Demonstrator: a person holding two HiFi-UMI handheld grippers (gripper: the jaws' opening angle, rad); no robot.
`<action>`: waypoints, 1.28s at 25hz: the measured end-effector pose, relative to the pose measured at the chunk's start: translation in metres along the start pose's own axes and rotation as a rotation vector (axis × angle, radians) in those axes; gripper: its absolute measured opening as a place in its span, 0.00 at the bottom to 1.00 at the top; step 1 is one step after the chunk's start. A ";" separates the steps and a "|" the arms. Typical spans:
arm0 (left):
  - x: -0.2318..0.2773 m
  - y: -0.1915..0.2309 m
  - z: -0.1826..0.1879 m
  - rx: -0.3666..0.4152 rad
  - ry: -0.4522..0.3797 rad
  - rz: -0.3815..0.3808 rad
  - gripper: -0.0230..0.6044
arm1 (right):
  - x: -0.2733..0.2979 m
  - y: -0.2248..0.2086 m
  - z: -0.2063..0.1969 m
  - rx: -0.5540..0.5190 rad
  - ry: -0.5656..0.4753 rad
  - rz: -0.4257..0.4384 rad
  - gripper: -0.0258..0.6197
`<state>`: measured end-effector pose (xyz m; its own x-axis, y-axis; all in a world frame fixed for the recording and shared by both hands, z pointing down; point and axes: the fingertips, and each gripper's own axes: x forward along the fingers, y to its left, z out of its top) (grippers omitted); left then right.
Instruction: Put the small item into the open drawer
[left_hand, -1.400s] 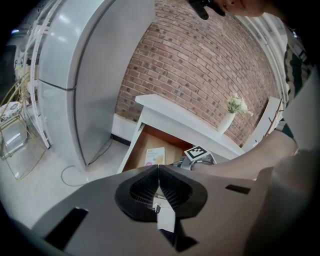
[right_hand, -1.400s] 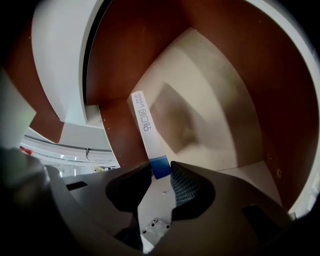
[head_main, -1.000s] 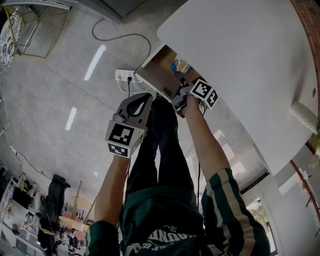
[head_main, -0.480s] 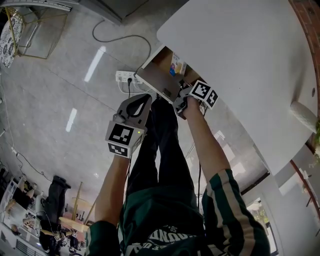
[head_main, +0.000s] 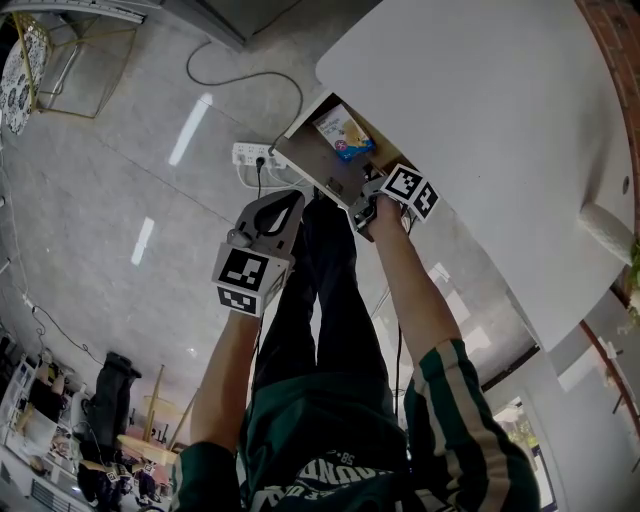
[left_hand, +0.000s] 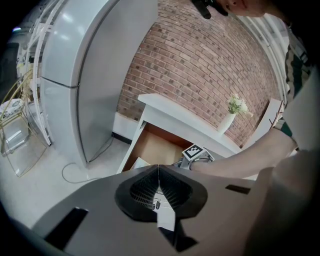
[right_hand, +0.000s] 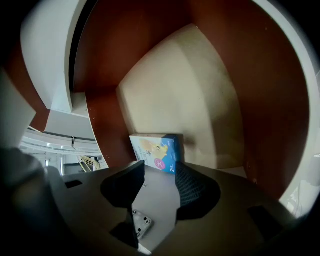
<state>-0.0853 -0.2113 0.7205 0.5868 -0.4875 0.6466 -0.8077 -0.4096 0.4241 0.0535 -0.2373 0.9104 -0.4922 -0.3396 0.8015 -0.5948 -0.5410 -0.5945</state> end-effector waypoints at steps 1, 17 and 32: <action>0.000 0.000 0.000 0.000 0.000 0.001 0.06 | 0.000 0.000 0.000 0.000 0.000 0.001 0.35; -0.024 -0.015 0.014 0.034 -0.026 -0.004 0.06 | -0.046 0.020 -0.009 -0.046 -0.102 0.036 0.23; -0.067 -0.051 0.030 0.094 -0.066 -0.007 0.06 | -0.126 0.055 -0.041 -0.352 -0.167 0.028 0.09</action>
<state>-0.0814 -0.1810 0.6360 0.5978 -0.5327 0.5991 -0.7961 -0.4826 0.3652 0.0568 -0.1929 0.7735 -0.4184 -0.4865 0.7670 -0.7785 -0.2429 -0.5788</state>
